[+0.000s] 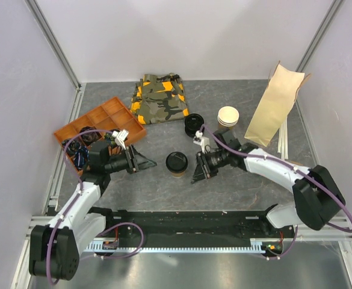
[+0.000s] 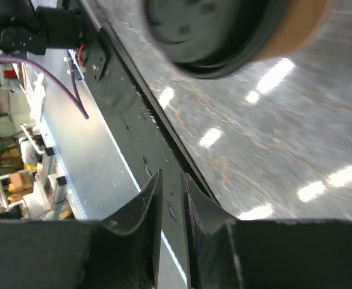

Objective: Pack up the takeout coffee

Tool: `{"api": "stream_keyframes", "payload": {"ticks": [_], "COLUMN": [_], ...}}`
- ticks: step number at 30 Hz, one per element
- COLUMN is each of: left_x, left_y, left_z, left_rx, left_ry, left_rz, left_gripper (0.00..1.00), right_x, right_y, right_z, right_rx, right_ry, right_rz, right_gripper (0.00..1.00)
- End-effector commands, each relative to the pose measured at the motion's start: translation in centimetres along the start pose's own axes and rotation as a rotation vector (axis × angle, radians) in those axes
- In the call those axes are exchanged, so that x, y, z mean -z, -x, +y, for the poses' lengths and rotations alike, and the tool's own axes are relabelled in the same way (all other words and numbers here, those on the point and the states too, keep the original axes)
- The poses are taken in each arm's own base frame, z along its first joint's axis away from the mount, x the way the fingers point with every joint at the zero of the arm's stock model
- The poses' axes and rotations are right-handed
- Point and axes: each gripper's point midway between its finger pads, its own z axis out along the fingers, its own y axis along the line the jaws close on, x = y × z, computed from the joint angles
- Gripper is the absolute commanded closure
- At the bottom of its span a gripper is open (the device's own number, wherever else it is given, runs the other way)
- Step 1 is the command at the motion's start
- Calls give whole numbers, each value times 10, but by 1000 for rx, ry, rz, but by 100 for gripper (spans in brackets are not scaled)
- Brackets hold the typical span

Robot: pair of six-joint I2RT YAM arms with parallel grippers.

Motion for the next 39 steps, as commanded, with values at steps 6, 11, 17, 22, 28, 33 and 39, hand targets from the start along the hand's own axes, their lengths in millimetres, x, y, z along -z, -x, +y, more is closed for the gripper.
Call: {"api": "stream_keyframes", "payload": {"ticks": [6,11,17,22,28,33,39], "left_x": [-12,-13,-14,-14,-13,-12,-11], "left_y": [26,25,26,25,24,26,28], "left_z": [13,19,20,23,29,32,36], "left_rx": [126,137,137,143,152,166,182], "left_ry": [46,60,68,73,95,100,112], "left_rz": [-95,-100,-104,-100,-109,-119,-125], "left_gripper": [53,53,53,53,52,52,51], "right_x": [-37,-50,-57,-55,-51,-55,-63], "right_y": [38,53,69,83,105,124,152], "right_z": [19,10,-2,-22,-41,-52,-52], "right_rx": [-62,-59,-55,-61,-51,-49,-39], "right_ry": [78,65,42,6,-25,-30,3], "right_rz": [-296,-308,-335,-343,-368,-380,-409], "right_gripper": [75,77,77,77,77,77,77]}}
